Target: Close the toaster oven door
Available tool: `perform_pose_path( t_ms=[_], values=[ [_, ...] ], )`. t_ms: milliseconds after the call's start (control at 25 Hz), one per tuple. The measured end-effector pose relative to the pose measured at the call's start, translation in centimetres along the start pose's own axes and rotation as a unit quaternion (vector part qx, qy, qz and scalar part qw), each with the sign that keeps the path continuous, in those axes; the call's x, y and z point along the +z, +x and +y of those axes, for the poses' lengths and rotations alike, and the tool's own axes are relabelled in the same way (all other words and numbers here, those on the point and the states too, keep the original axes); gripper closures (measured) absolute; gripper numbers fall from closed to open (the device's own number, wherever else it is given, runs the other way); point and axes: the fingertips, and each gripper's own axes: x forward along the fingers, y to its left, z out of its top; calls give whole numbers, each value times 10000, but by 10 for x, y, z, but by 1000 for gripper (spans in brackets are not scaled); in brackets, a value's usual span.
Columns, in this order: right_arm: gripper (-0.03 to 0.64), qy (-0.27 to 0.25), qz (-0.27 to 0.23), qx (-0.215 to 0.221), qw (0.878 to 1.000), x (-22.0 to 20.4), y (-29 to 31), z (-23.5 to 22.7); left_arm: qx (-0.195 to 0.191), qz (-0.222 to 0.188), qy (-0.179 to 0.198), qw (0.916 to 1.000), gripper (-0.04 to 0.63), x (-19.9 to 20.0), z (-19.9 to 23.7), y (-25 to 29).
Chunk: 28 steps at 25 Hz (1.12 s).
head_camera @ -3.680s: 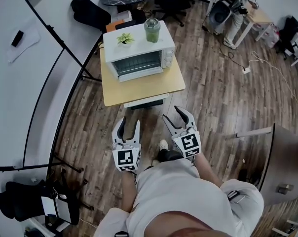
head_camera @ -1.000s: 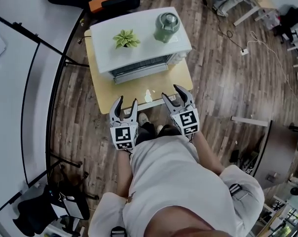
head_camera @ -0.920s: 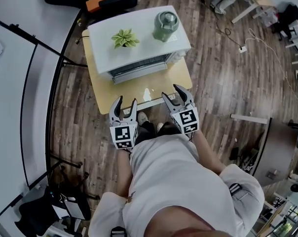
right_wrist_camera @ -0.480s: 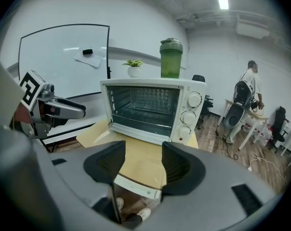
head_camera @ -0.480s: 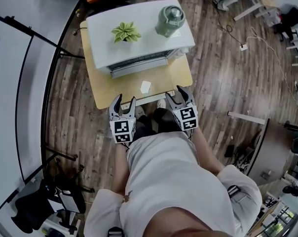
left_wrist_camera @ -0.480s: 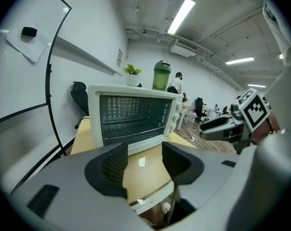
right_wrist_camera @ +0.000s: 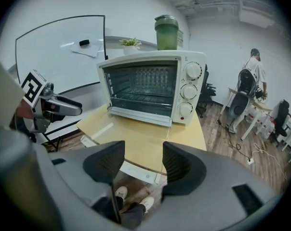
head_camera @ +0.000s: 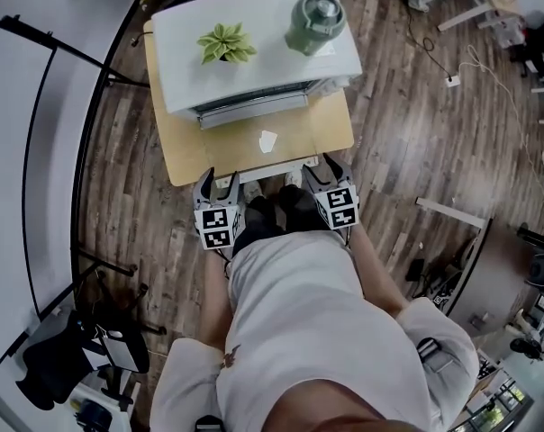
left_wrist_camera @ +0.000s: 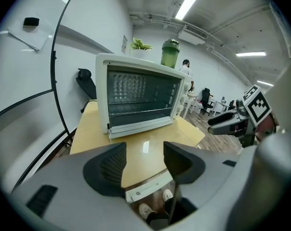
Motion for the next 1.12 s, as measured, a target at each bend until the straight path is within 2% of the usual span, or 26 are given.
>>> perform_pose_path(
  t_ms=[560, 1120],
  values=[
    [368, 114, 430, 177, 9989, -45, 29, -6, 112, 571, -404, 9975, 323, -59, 16, 14],
    [341, 530, 846, 259, 9947, -88, 55, -10, 78, 1020, -1051, 9892, 285, -110, 26, 32]
  ],
)
